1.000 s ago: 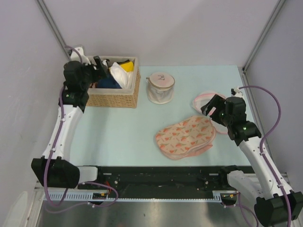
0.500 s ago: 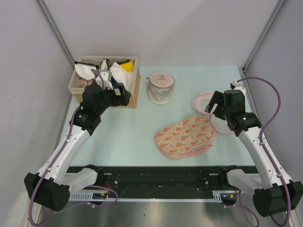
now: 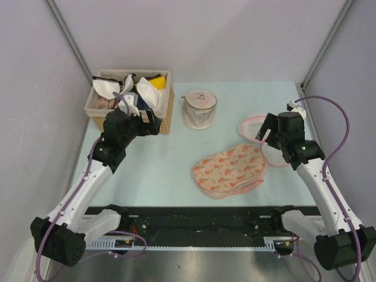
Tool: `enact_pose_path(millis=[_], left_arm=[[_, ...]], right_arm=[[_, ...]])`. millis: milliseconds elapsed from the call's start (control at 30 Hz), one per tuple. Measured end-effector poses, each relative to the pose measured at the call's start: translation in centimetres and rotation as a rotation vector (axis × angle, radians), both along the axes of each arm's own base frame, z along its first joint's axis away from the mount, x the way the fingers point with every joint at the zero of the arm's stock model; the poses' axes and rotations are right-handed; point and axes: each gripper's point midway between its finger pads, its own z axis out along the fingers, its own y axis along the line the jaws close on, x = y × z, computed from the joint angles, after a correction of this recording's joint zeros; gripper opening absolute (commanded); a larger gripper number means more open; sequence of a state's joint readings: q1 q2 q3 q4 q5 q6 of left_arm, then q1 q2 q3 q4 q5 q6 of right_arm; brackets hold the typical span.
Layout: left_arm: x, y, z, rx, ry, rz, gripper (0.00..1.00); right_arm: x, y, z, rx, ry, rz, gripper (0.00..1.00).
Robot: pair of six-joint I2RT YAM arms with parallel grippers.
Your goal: Unzip the laundry bag and remove the bra
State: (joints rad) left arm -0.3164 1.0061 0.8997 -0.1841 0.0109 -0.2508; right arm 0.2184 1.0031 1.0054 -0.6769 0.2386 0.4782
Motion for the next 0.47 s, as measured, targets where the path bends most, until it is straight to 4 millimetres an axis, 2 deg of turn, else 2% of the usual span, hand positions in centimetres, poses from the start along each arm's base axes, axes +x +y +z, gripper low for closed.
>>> enact_pose_path(millis=[467], left_arm=[[1.5,-0.1,-0.9,0.001,0.039,0.033,1.0]], right_arm=[[-0.1,-0.1,0.3,-0.001,-0.011,-0.006,0.9]])
